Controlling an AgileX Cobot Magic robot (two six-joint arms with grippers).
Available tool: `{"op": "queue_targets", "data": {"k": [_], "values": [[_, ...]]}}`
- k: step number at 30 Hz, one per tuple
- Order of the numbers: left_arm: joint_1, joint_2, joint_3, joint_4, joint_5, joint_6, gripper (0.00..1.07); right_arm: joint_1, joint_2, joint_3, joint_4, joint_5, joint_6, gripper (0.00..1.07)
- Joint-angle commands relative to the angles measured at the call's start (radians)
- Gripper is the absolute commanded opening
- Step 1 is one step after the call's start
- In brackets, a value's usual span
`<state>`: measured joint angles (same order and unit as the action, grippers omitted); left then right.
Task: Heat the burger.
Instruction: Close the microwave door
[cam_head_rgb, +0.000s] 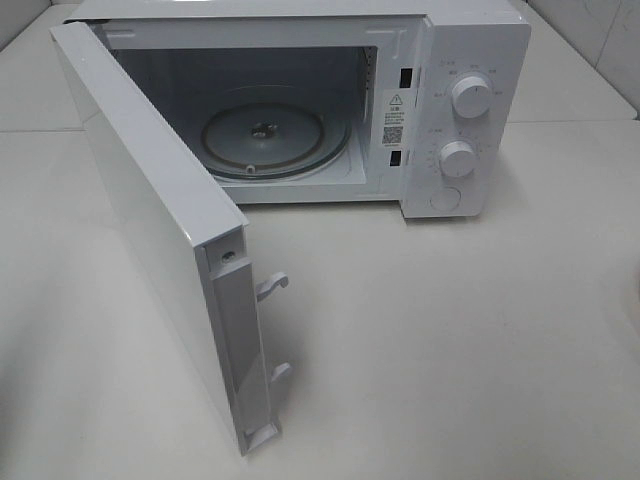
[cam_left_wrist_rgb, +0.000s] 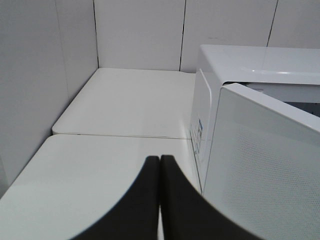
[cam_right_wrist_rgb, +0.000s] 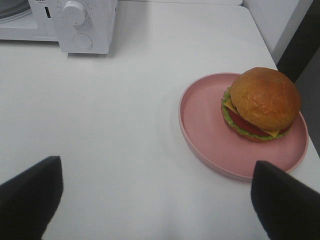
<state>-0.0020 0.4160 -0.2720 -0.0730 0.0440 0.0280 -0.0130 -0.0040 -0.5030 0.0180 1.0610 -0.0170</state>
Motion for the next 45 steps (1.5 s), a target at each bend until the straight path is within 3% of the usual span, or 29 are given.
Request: {"op": "queue_targets", "data": {"k": [1, 9, 13, 14, 15, 17, 18, 20, 21, 23, 26, 27, 34, 38, 42, 45], "values": [[0.001, 0.036, 0.02, -0.064, -0.089, -0.008, 0.0, 0.002, -0.022, 0.002, -0.01, -0.006, 0.011, 0.99], [0.001, 0.214, 0.06, -0.064, -0.258, 0.005, 0.0, 0.002, -0.022, 0.002, -0.01, -0.006, 0.011, 0.99], [0.001, 0.357, 0.064, -0.008, -0.392, -0.004, 0.0, 0.002, -0.022, 0.002, -0.01, -0.006, 0.011, 0.99], [0.001, 0.428, 0.064, 0.031, -0.438, -0.051, 0.0, 0.002, -0.022, 0.002, -0.01, -0.006, 0.011, 0.99], [0.001, 0.428, 0.064, 0.031, -0.438, -0.051, 0.0, 0.002, -0.022, 0.002, -0.01, -0.006, 0.011, 0.99], [0.001, 0.536, 0.064, 0.11, -0.49, -0.132, 0.0, 0.002, -0.022, 0.002, -0.01, -0.006, 0.011, 0.99], [0.001, 0.536, 0.064, 0.11, -0.49, -0.132, 0.0, 0.002, -0.022, 0.002, -0.01, -0.006, 0.011, 0.99], [0.001, 0.642, 0.064, 0.23, -0.559, -0.188, 0.0, 0.002, -0.022, 0.002, -0.01, -0.006, 0.011, 0.99], [0.001, 0.642, 0.064, 0.23, -0.559, -0.188, 0.0, 0.002, -0.022, 0.002, -0.01, -0.006, 0.011, 0.99], [0.001, 0.744, 0.064, 0.325, -0.682, -0.231, 0.0, 0.002, -0.022, 0.002, -0.01, -0.006, 0.011, 0.99], [0.001, 0.775, 0.064, 0.345, -0.721, -0.24, 0.0, 0.002, -0.022, 0.002, -0.01, -0.006, 0.011, 0.99], [0.001, 0.828, 0.064, 0.372, -0.819, -0.256, 0.0, 0.002, -0.022, 0.002, -0.01, -0.006, 0.011, 0.99], [0.0, 1.013, 0.062, 0.383, -1.063, -0.252, 0.0, 0.002, -0.022, 0.002, -0.01, -0.006, 0.011, 0.99], [-0.002, 1.06, 0.039, 0.422, -1.079, -0.246, 0.0, 0.002, -0.022, 0.002, -0.01, -0.006, 0.011, 0.99], [-0.005, 1.135, -0.03, 0.548, -1.08, -0.256, 0.0, 0.002, -0.022, 0.002, -0.01, -0.006, 0.011, 0.99], [-0.035, 1.163, -0.062, 0.557, -1.079, -0.257, 0.0, 0.002, -0.022, 0.002, -0.01, -0.006, 0.011, 0.99]]}}
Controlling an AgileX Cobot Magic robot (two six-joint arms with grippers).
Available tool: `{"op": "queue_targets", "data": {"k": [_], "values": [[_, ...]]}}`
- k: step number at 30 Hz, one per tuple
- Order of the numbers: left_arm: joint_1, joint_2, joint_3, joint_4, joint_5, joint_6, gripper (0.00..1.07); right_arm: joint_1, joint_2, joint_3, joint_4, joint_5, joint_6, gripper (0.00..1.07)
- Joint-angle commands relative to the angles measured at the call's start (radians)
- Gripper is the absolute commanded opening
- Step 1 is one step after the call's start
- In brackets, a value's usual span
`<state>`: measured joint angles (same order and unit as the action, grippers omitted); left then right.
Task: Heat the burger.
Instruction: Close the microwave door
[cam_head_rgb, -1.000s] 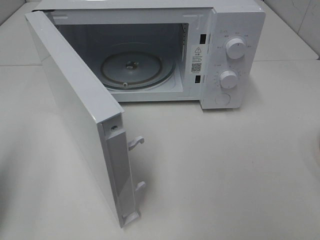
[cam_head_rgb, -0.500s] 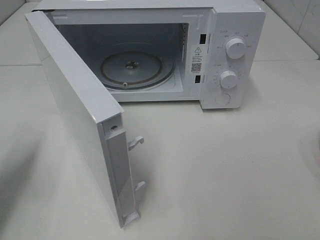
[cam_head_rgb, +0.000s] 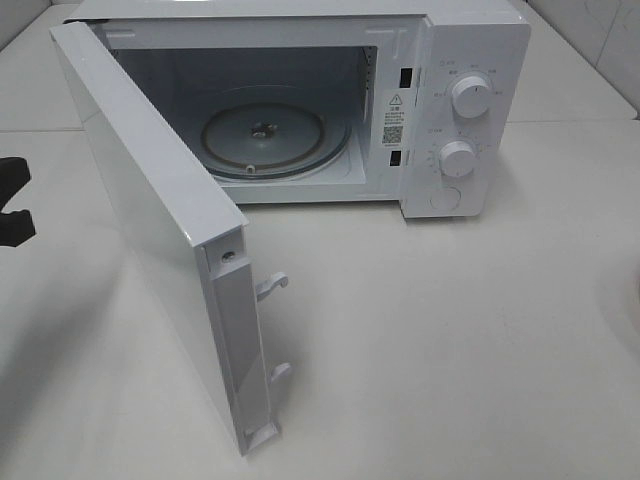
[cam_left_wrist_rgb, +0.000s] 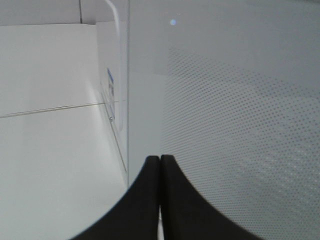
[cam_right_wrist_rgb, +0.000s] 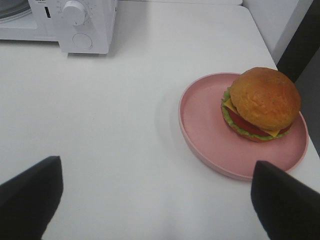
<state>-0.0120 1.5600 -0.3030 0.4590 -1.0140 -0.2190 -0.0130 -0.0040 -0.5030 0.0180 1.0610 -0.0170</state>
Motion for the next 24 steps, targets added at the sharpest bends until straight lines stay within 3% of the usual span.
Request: {"op": "queue_targets", "data": {"k": [1, 8, 17, 24], "values": [[-0.025, 0.019, -0.031, 0.025, -0.021, -0.01, 0.0, 0.002, -0.022, 0.002, -0.01, -0.006, 0.011, 0.99], [-0.159, 0.099, -0.107, -0.02, 0.021, -0.002, 0.0, 0.002, -0.022, 0.002, -0.01, -0.006, 0.011, 0.99], [-0.224, 0.107, -0.15, -0.07, 0.058, -0.002, 0.0, 0.002, -0.022, 0.002, -0.01, -0.006, 0.011, 0.99], [-0.287, 0.107, -0.152, -0.168, 0.091, 0.015, 0.0, 0.002, -0.022, 0.002, -0.01, -0.006, 0.011, 0.99]]}}
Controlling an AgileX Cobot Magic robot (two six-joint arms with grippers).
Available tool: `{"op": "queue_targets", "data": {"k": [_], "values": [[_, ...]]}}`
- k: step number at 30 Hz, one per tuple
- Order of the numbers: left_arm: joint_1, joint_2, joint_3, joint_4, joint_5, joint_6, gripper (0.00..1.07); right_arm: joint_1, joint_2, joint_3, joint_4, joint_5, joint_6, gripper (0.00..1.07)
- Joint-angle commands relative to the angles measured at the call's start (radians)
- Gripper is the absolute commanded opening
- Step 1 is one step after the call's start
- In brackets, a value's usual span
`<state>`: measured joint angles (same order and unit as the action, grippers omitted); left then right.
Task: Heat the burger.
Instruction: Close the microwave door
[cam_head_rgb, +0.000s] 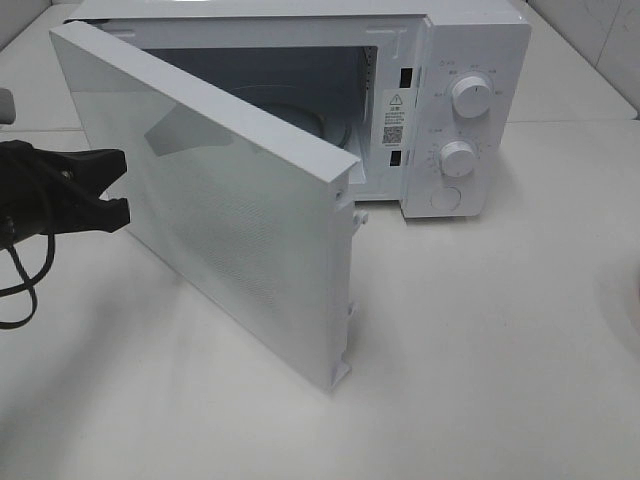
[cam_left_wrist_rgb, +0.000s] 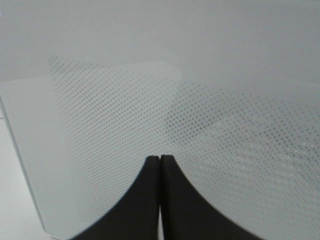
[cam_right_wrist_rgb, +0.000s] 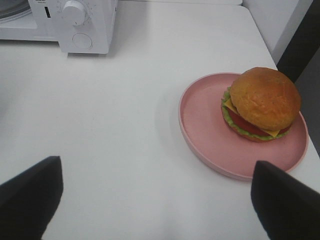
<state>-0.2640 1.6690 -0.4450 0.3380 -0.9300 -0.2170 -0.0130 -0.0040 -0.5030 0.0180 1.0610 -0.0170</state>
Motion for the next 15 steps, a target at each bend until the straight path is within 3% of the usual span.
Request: {"op": "queue_targets", "data": {"k": [1, 2, 4, 9, 15], "values": [[-0.046, -0.002, -0.014, -0.063, 0.013, 0.028, 0.0, 0.002, -0.022, 0.002, -0.01, -0.006, 0.011, 0.99], [-0.046, -0.002, -0.014, -0.063, 0.013, 0.028, 0.0, 0.002, -0.022, 0.002, -0.01, -0.006, 0.011, 0.99], [-0.085, 0.014, -0.03, -0.129, 0.015, 0.094, 0.0, 0.002, -0.022, 0.002, -0.01, -0.006, 0.011, 0.99], [-0.165, 0.081, -0.097, -0.24, 0.013, 0.153, 0.0, 0.002, -0.022, 0.002, -0.01, -0.006, 0.011, 0.99], [-0.205, 0.13, -0.154, -0.307, 0.014, 0.158, 0.0, 0.002, -0.022, 0.002, -0.01, -0.006, 0.011, 0.99]]}}
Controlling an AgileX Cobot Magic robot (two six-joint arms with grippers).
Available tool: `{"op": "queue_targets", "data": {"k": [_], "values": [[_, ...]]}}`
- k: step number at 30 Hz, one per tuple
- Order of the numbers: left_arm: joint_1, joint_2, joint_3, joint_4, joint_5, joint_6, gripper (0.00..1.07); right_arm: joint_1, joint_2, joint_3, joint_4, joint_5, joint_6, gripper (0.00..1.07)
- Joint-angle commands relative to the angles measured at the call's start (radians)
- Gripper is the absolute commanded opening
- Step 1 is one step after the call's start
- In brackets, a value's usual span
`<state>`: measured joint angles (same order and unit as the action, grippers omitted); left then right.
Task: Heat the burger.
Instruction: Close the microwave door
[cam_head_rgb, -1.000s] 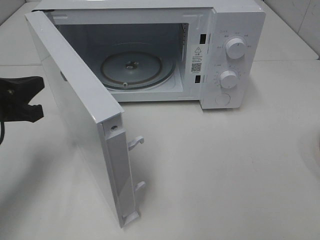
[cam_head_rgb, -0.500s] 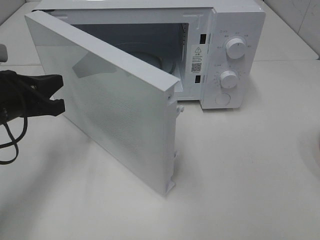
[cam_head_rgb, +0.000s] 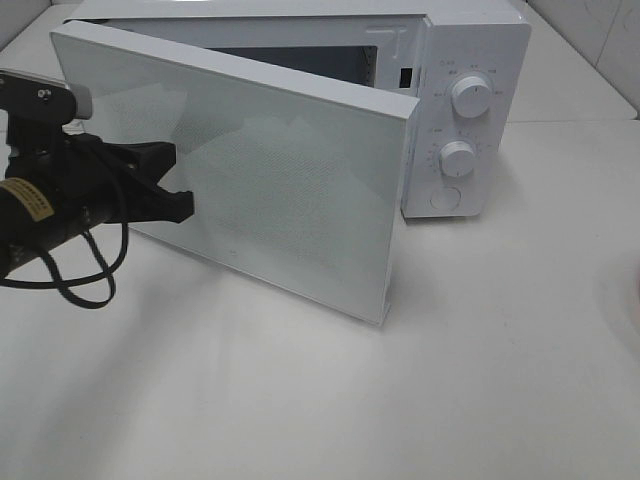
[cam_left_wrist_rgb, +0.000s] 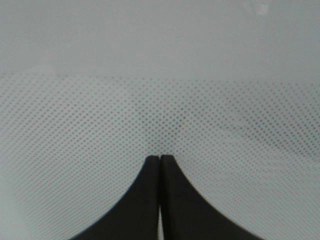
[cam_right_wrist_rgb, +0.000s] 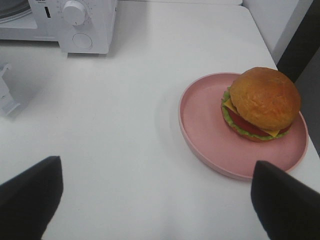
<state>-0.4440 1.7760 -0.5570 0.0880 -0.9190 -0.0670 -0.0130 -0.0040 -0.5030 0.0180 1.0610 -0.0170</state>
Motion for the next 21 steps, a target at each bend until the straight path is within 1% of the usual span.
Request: {"op": "queue_targets", "data": {"k": [1, 2, 5, 8, 11, 13, 14, 15, 16, 17, 18, 19, 21], "values": [[-0.042, 0.043, -0.07, -0.076, 0.003, 0.008, 0.0, 0.002, -0.022, 0.002, -0.01, -0.006, 0.011, 0.99], [-0.058, 0.059, -0.099, -0.088, 0.005, 0.008, 0.0, 0.002, -0.022, 0.002, -0.01, -0.006, 0.011, 0.99], [-0.066, 0.067, -0.114, -0.094, 0.005, 0.009, 0.0, 0.002, -0.022, 0.002, -0.01, -0.006, 0.011, 0.99], [-0.102, 0.101, -0.168, -0.125, 0.007, 0.014, 0.0, 0.002, -0.022, 0.002, -0.01, -0.006, 0.011, 0.99], [-0.109, 0.108, -0.177, -0.13, 0.007, 0.016, 0.0, 0.002, -0.022, 0.002, -0.01, -0.006, 0.011, 0.99], [-0.126, 0.122, -0.201, -0.167, 0.006, 0.035, 0.0, 0.002, -0.022, 0.002, -0.01, -0.006, 0.011, 0.99], [-0.126, 0.122, -0.201, -0.167, 0.006, 0.035, 0.0, 0.002, -0.022, 0.002, -0.01, -0.006, 0.011, 0.99], [-0.137, 0.134, -0.216, -0.19, 0.006, 0.055, 0.0, 0.002, -0.022, 0.002, -0.01, -0.006, 0.011, 0.99], [-0.151, 0.145, -0.237, -0.202, 0.006, 0.088, 0.0, 0.002, -0.022, 0.002, -0.01, -0.006, 0.011, 0.99], [-0.151, 0.145, -0.237, -0.202, 0.006, 0.088, 0.0, 0.002, -0.022, 0.002, -0.01, -0.006, 0.011, 0.99], [-0.159, 0.149, -0.246, -0.202, 0.006, 0.102, 0.0, 0.002, -0.022, 0.002, -0.01, -0.006, 0.011, 0.99], [-0.173, 0.162, -0.269, -0.202, 0.008, 0.128, 0.0, 0.002, -0.022, 0.002, -0.01, -0.006, 0.011, 0.99], [-0.176, 0.171, -0.28, -0.208, 0.006, 0.13, 0.0, 0.002, -0.022, 0.002, -0.01, -0.006, 0.011, 0.99]]}}
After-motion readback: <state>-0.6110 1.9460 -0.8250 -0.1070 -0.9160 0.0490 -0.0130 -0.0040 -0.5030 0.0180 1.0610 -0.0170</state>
